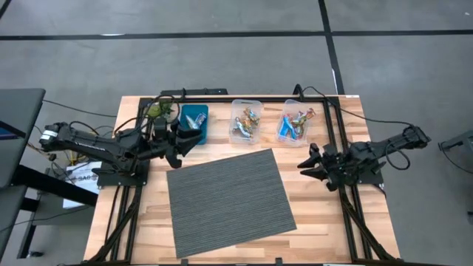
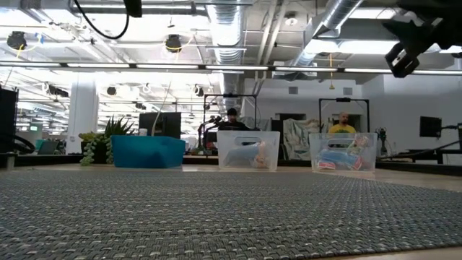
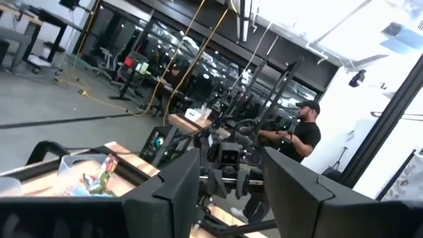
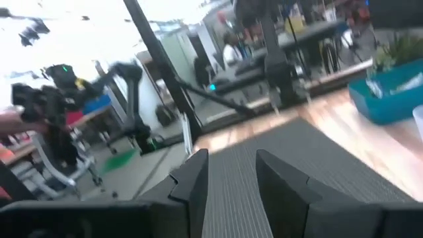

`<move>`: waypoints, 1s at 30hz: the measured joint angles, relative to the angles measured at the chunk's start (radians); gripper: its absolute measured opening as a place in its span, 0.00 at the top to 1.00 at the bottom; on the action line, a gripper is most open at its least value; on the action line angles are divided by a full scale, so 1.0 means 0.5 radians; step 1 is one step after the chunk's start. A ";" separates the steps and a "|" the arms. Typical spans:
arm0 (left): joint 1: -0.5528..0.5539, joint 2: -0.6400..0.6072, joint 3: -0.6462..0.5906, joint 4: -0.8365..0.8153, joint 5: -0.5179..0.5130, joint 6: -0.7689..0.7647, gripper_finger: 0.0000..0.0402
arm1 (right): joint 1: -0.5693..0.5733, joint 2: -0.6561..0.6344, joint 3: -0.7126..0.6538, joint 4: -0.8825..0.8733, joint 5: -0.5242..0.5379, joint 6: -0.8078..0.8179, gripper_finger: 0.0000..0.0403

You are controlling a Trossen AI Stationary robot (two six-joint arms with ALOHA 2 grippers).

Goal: Pick and place Granola Bars by type
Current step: Return to Home Position

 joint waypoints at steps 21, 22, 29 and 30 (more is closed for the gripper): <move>-0.139 0.000 0.041 -0.031 0.014 -0.003 0.61 | -0.004 -0.452 -0.267 -0.215 -0.146 -0.148 0.77; -0.145 0.000 0.041 -0.034 0.014 -0.003 0.61 | -0.007 -0.440 -0.266 -0.219 -0.154 -0.167 0.77; -0.150 0.000 0.042 -0.185 0.012 -0.033 0.61 | -0.013 -0.387 -0.266 -0.218 -0.140 -0.260 0.77; -0.150 0.000 0.042 -0.232 0.011 -0.062 0.61 | -0.013 -0.384 -0.266 -0.218 -0.138 -0.261 0.77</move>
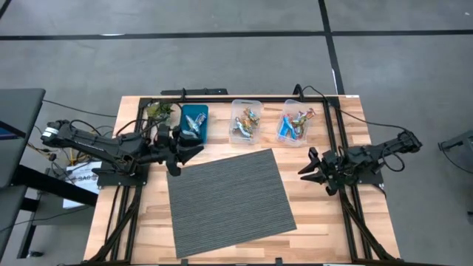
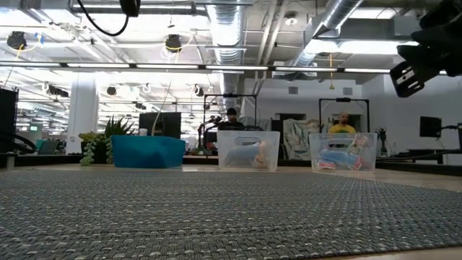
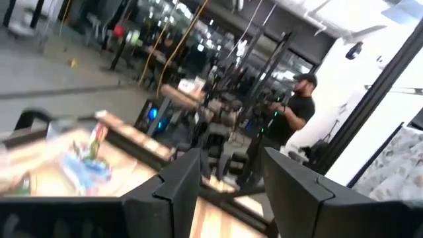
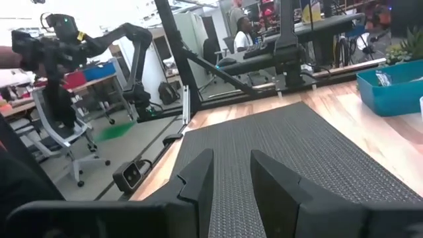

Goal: Pick and place Granola Bars by type
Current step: Return to Home Position

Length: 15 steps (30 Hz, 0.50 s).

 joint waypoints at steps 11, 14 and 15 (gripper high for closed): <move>-0.007 -0.010 -0.010 -0.216 0.079 -0.242 0.61 | 0.000 0.010 0.000 -0.004 0.001 0.003 0.77; -0.014 -0.010 -0.109 -0.222 0.290 -0.231 0.61 | 0.000 0.010 0.000 -0.005 0.002 0.003 0.77; -0.013 -0.012 -0.158 -0.224 0.323 -0.233 0.61 | 0.000 0.011 0.000 -0.005 0.001 0.003 0.77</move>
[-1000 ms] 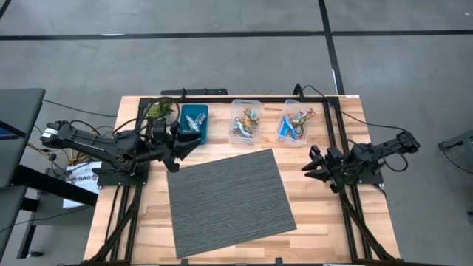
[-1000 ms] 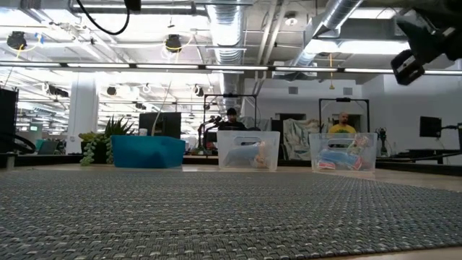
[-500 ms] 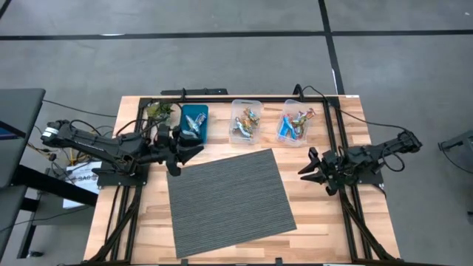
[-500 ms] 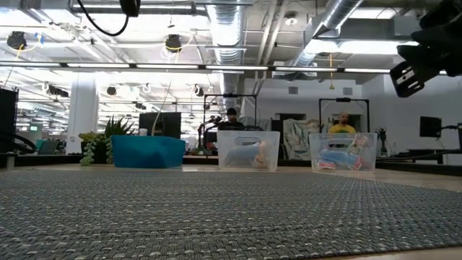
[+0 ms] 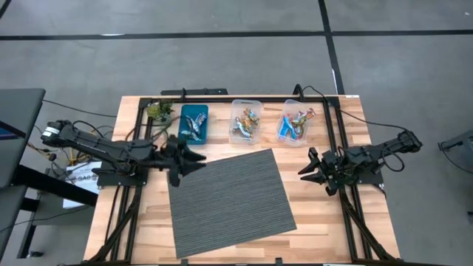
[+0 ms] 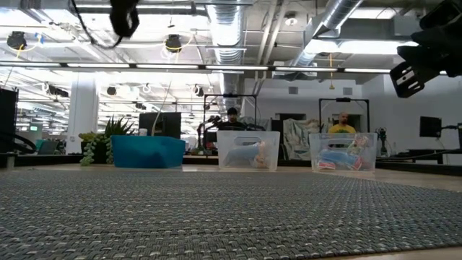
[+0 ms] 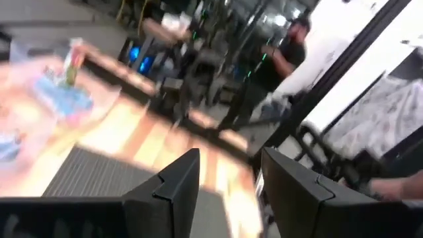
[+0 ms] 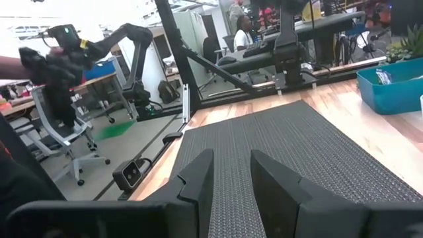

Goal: Pick and place Granola Bars by type
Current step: Return to Home Position

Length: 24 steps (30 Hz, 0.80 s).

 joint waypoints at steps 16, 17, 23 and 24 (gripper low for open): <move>-0.002 -0.761 -1.024 0.325 0.211 0.151 0.61 | 0.000 -0.001 0.000 -0.001 0.001 0.002 0.77; -0.002 -0.823 -1.037 0.262 0.213 0.191 0.61 | 0.000 0.000 0.000 -0.001 0.001 0.002 0.77; 0.000 -1.187 -1.073 -0.113 0.256 0.386 0.61 | 0.000 0.000 0.000 -0.001 0.000 0.002 0.77; 0.000 -1.251 -1.073 -0.182 0.258 0.421 0.61 | 0.000 -0.001 0.000 -0.001 0.000 0.002 0.77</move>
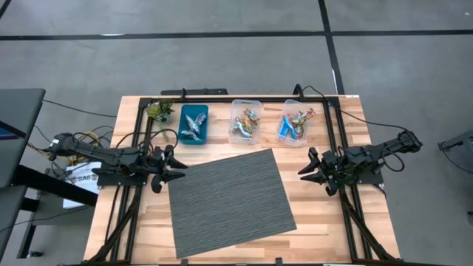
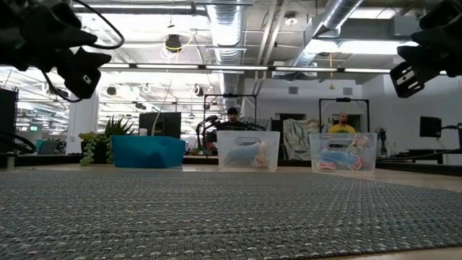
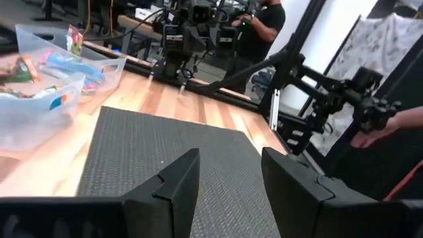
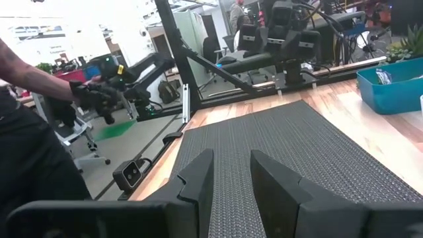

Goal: Pick and place Granola Bars by type
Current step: Return to Home Position

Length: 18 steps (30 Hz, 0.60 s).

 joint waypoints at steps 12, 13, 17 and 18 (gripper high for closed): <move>0.003 -0.431 -0.011 -0.212 0.106 0.487 0.61 | 0.000 0.000 0.000 0.000 0.000 0.001 0.77; 0.003 -0.438 -0.030 -0.143 0.105 0.534 0.61 | 0.000 0.001 0.000 0.002 0.000 0.001 0.77; 0.005 -0.438 -0.033 -0.011 0.120 0.748 0.61 | 0.000 0.000 0.000 0.006 0.000 0.001 0.77; 0.005 -0.436 -0.034 -0.015 0.128 0.775 0.61 | 0.001 0.000 0.000 0.006 0.000 0.001 0.77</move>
